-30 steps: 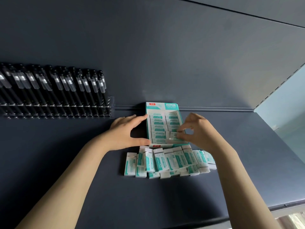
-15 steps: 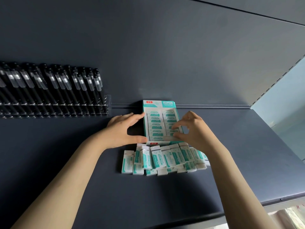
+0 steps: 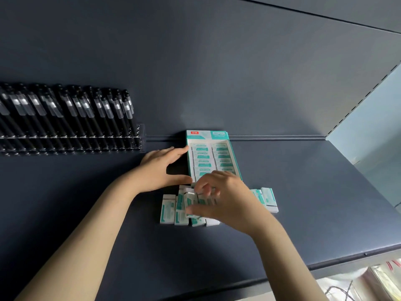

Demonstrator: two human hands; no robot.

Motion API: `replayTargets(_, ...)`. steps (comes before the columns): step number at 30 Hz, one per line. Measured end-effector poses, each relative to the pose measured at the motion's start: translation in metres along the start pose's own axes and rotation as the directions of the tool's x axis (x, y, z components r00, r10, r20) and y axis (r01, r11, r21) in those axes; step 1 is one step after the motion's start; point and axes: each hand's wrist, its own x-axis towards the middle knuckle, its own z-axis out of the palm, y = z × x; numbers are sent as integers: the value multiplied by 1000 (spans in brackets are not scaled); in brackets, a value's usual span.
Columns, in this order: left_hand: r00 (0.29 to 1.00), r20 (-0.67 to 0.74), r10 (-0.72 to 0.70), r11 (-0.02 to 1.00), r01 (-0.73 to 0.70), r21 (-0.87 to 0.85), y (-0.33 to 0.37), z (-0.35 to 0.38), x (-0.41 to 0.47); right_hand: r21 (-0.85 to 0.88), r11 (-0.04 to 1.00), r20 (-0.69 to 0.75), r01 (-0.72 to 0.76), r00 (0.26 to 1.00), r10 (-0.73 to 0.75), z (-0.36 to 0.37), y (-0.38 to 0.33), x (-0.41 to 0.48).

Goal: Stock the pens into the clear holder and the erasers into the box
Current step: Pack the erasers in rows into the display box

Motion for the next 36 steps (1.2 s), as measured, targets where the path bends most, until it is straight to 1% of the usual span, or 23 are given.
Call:
replayTargets(2, 1000, -9, 4, 1000, -4, -10, 0, 0, 0, -75, 997, 17, -9, 1000, 10, 6, -2, 1)
replayTargets(7, 1000, 3, 23, 999, -23, -33, -7, 2, 3, -137, 990, 47, -27, 998, 34, 7, -4, 2)
replayTargets(12, 999, -7, 52, 997, -52, -62, -8, 2, 5, -112, 993, 100, 43, 995, -32, 9, -5, -2)
replayTargets(14, 997, -29, 65, 991, -68, -119, -10, 3, 6, -121, 990, 106, 72, 993, -59, 9, -5, -4)
replayTargets(17, 997, -70, 40, 974, -55, -218, -14, 6, 10, -106, 991, 93, 86, 993, -76, 8, -9, -8)
replayTargets(19, 992, -122, 13, 976, -39, -213, -13, 8, 13, -64, 996, 95, 67, 994, -61, 10, -10, -11)
replayTargets(21, 984, -176, -26, 981, -9, -194, -9, 8, 16, 7, 999, 68, 54, 996, -54, 14, -9, -12)
replayTargets(22, 981, -190, -44, 983, 8, -185, -7, 8, 18, 89, 995, 34, 44, 998, -47, 13, -8, -12)
replayTargets(24, 979, -200, -44, 989, 15, -146, -4, 7, 18, 276, 961, -78, 29, 997, -8, 4, -1, -11)
replayTargets(25, 979, -203, -34, 994, 13, -105, -2, 6, 18, 310, 950, -138, 27, 990, 17, -4, 6, -9)
replayTargets(27, 980, -195, -33, 999, 26, -39, 1, 3, 19, 250, 968, -206, 11, 978, 42, -24, 24, -2)
replayTargets(29, 985, -169, -30, 999, 26, -24, 2, 2, 19, 141, 989, -159, -47, 985, 70, -42, 41, 7)
replayTargets(31, 987, -161, -22, 999, 18, -26, 2, 1, 18, 40, 994, -51, -103, 993, 105, -54, 55, 14)
replayTargets(33, 984, -175, -16, 1000, 13, -19, 1, 2, 18, 4, 992, 47, -126, 991, 126, -59, 59, 19)
replayTargets(36, 979, -205, 0, 1000, 5, 23, -1, 5, 20, -23, 995, 111, -96, 989, 98, -59, 56, 27)
